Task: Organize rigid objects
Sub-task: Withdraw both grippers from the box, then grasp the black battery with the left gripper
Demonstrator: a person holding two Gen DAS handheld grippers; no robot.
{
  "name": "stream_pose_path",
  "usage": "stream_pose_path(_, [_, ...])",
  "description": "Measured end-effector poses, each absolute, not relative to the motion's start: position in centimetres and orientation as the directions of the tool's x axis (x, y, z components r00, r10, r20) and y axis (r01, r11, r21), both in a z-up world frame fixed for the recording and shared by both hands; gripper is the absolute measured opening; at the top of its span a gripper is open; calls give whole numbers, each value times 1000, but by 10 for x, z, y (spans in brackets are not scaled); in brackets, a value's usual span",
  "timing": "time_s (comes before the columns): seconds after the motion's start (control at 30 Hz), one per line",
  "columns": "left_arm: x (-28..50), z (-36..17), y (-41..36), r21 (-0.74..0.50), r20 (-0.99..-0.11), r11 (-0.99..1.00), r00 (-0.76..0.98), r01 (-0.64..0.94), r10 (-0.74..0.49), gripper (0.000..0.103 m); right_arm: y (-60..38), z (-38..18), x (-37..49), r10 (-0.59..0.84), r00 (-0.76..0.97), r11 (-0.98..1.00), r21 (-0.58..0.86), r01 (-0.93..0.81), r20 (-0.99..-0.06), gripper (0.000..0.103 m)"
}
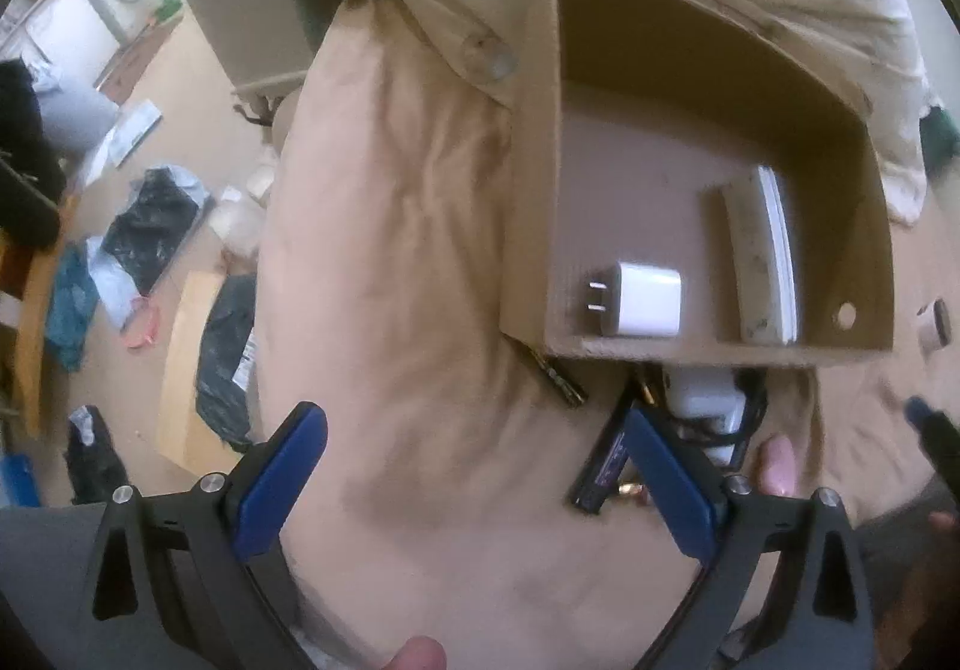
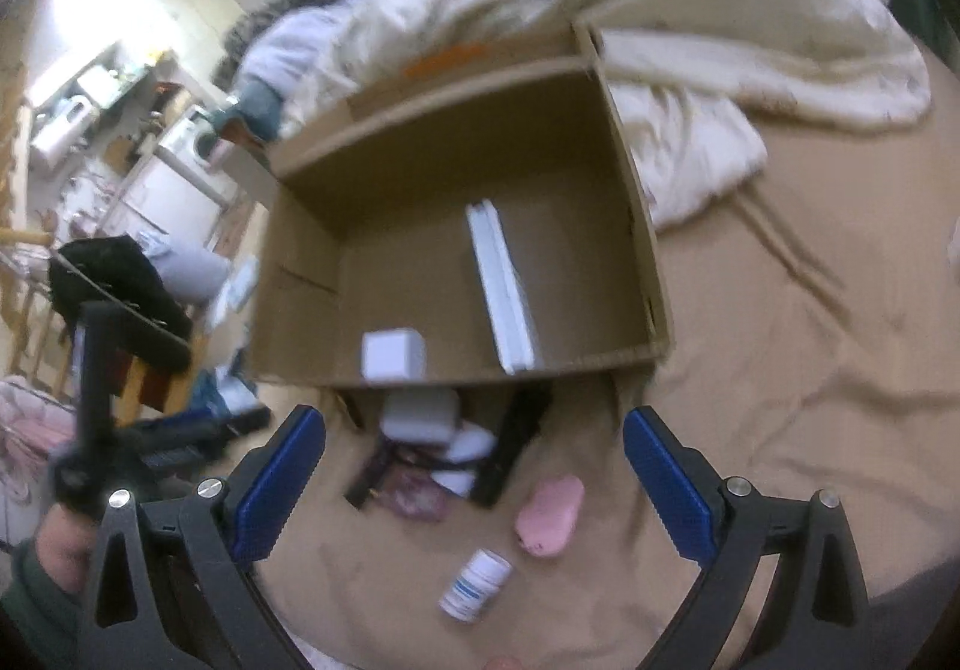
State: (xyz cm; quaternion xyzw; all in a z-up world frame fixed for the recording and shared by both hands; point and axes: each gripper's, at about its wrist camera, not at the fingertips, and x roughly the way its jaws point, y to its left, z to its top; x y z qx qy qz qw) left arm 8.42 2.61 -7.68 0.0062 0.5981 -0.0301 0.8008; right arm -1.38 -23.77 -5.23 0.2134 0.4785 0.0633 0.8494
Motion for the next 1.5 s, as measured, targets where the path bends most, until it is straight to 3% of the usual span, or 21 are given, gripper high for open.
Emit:
stream_pose_path(0.13, [85, -84, 29, -2, -960, 1000, 281, 23, -8, 99, -255, -49, -14, 325, 573, 869, 477, 133, -752, 103])
stream_pose_path(0.17, [85, -87, 29, -18, -962, 1000, 272, 13, -21, 92, -259, -53, -12, 338, 569, 854, 498, 148, -749, 103])
stream_pose_path(0.27, [88, -98, 25, -21, -974, 1000, 224, 9, -22, 40, -270, -66, -9, 359, 538, 822, 531, 204, -763, 103])
stream_pose_path(0.3, [88, -105, 21, -39, -981, 999, 190, 9, -40, 37, -272, -72, -7, 348, 514, 827, 515, 226, -784, 103])
stream_pose_path(0.4, [87, -113, 6, -55, -983, 998, 172, 37, -60, 37, -272, -88, -1, 332, 447, 835, 480, 271, -830, 103])
stream_pose_path(0.7, [101, -154, -11, -138, -988, 990, 79, -38, -135, 37, -265, -87, 0, 333, 438, 853, 465, 237, -835, 103])
stream_pose_path(1.03, [122, -167, -12, -129, -990, 988, 65, -84, -124, 37, -261, -90, 5, 327, 418, 868, 445, 223, -847, 103])
stream_pose_path(1.13, [124, -168, -11, -118, -991, 989, 65, -87, -113, 24, -259, -90, 6, 316, 413, 877, 428, 216, -855, 103])
stream_pose_path(1.2, [125, -167, -2, -137, -990, 983, 62, -120, -130, 10, -259, -90, 6, 311, 412, 880, 423, 215, -856, 103])
stream_pose_path(1.5, [103, -130, -5, -134, -985, 991, 108, -6, -132, 9, -262, -100, 5, 351, 380, 858, 456, 235, -856, 103])
